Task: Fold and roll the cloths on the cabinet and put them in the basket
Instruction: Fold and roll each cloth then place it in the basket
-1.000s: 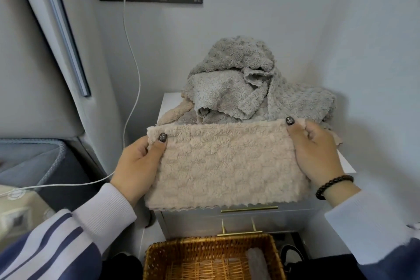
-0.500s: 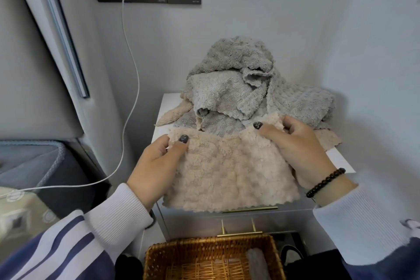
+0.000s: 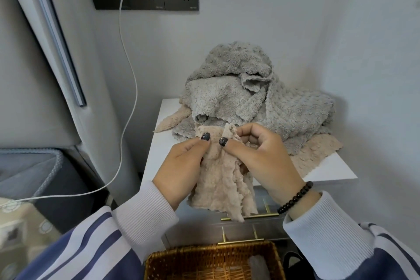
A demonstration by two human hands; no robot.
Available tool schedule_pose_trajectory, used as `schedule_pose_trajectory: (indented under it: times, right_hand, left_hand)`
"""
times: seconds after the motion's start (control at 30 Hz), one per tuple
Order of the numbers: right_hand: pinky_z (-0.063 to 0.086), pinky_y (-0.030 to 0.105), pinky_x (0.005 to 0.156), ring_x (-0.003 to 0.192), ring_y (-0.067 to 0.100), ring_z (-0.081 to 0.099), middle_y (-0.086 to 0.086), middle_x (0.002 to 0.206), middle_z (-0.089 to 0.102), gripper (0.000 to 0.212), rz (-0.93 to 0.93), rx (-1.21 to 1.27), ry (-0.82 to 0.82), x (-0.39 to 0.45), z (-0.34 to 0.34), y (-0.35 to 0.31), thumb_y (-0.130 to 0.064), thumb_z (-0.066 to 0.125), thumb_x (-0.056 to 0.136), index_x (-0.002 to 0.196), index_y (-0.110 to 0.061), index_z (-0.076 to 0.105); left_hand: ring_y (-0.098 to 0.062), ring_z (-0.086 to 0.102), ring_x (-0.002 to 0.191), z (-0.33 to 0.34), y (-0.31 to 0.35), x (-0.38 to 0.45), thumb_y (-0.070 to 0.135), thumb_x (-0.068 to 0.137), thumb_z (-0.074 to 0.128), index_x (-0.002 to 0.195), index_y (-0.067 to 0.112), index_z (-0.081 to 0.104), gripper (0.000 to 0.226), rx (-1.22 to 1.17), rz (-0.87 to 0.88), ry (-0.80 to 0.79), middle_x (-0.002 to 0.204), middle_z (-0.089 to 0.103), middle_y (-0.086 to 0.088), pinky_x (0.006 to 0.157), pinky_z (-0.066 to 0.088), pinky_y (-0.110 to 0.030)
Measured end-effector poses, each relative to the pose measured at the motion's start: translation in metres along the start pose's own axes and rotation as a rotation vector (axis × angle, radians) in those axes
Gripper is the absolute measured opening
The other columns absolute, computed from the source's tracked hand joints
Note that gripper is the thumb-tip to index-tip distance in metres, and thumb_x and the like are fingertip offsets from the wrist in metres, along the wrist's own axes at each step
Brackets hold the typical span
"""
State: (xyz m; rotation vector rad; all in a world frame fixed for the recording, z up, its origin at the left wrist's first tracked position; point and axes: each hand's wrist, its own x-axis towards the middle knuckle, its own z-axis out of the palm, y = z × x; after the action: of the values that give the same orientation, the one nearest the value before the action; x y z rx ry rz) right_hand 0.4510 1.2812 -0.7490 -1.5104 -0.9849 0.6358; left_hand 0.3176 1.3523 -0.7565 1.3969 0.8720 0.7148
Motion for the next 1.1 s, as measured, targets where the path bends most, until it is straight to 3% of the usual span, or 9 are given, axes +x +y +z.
schedule_pose_trajectory:
  times: [0.13,0.23,0.37,0.47,0.53,0.73,0.93,1.03,1.1]
  right_hand:
    - [0.051,0.026,0.046,0.051,0.011,0.061,-0.002,0.074,0.061,0.013,0.033,0.114,-0.023,-0.003,0.001,-0.006,-0.012,0.073,0.08,0.089,-0.012,0.065]
    - [0.055,0.029,0.048,0.054,0.02,0.066,0.0,0.067,0.065,0.006,0.013,0.183,-0.077,-0.006,0.002,-0.008,-0.006,0.068,0.084,0.088,-0.009,0.066]
    - [0.058,0.029,0.054,0.067,0.029,0.07,0.009,0.082,0.069,0.022,0.023,0.248,-0.165,-0.007,0.001,-0.005,0.005,0.052,0.09,0.094,-0.008,0.069]
    - [0.059,0.028,0.06,0.073,0.03,0.071,0.012,0.095,0.07,0.039,0.023,0.252,-0.261,-0.009,0.001,-0.002,0.017,0.042,0.088,0.102,-0.009,0.067]
    - [0.058,0.029,0.061,0.075,0.03,0.072,0.011,0.095,0.072,0.041,0.023,0.295,-0.281,-0.009,0.0,-0.003,0.019,0.04,0.087,0.105,-0.009,0.065]
    - [0.055,0.023,0.073,0.087,0.009,0.066,-0.002,0.103,0.066,0.034,-0.027,0.127,0.178,-0.001,-0.015,0.002,0.005,0.063,0.083,0.107,-0.019,0.061]
    - [0.055,0.028,0.059,0.065,0.014,0.066,0.006,0.086,0.07,0.018,0.475,0.454,-0.205,-0.008,-0.016,0.014,-0.016,0.064,0.082,0.098,-0.008,0.068]
    - [0.055,0.042,0.081,0.086,0.028,0.069,0.017,0.099,0.072,0.022,0.443,0.402,-0.158,-0.009,-0.018,0.023,-0.012,0.066,0.082,0.101,-0.002,0.069]
    - [0.057,0.038,0.079,0.088,0.025,0.071,0.012,0.096,0.074,0.022,0.355,0.226,-0.127,-0.01,-0.026,0.022,-0.014,0.069,0.083,0.104,-0.007,0.068]
  left_hand:
    - [-0.017,0.065,0.07,0.0,-0.001,0.001,0.027,0.097,0.05,0.064,0.025,0.072,0.04,0.005,-0.006,-0.034,0.074,0.071,-0.002,0.068,0.049,-0.029]
    - [-0.005,0.055,0.048,-0.001,0.001,-0.001,0.024,0.097,0.048,0.052,0.026,0.066,0.048,-0.012,-0.005,-0.044,0.052,0.06,0.007,0.049,0.041,-0.016]
    - [-0.013,0.068,0.077,-0.004,0.004,-0.004,0.032,0.092,0.051,0.094,0.011,0.07,0.028,-0.069,0.024,-0.107,0.085,0.074,-0.004,0.068,0.051,-0.022]
    - [-0.019,0.069,0.094,-0.007,0.002,-0.007,0.041,0.076,0.059,0.106,0.012,0.067,0.042,-0.036,0.075,-0.131,0.098,0.074,-0.004,0.084,0.054,-0.03]
    - [-0.023,0.069,0.096,-0.008,0.002,-0.008,0.033,0.082,0.059,0.109,0.012,0.066,0.035,-0.029,0.074,-0.09,0.1,0.073,-0.006,0.085,0.054,-0.036]
    - [-0.024,0.07,0.089,-0.014,0.005,-0.009,0.014,0.098,0.044,0.102,0.008,0.066,0.023,-0.246,-0.054,0.017,0.098,0.073,-0.01,0.077,0.056,-0.036]
    - [-0.021,0.07,0.096,-0.015,0.008,-0.013,0.024,0.098,0.041,0.109,0.013,0.067,0.03,-0.498,-0.131,0.041,0.105,0.073,-0.005,0.079,0.053,-0.036]
    - [-0.018,0.072,0.087,-0.016,0.008,-0.012,0.028,0.096,0.044,0.106,0.014,0.067,0.029,-0.449,-0.133,-0.024,0.099,0.074,-0.003,0.072,0.052,-0.033]
    - [-0.017,0.071,0.071,-0.019,0.008,-0.008,0.027,0.094,0.049,0.101,0.012,0.067,0.025,-0.331,-0.116,-0.1,0.085,0.074,-0.001,0.062,0.052,-0.028]
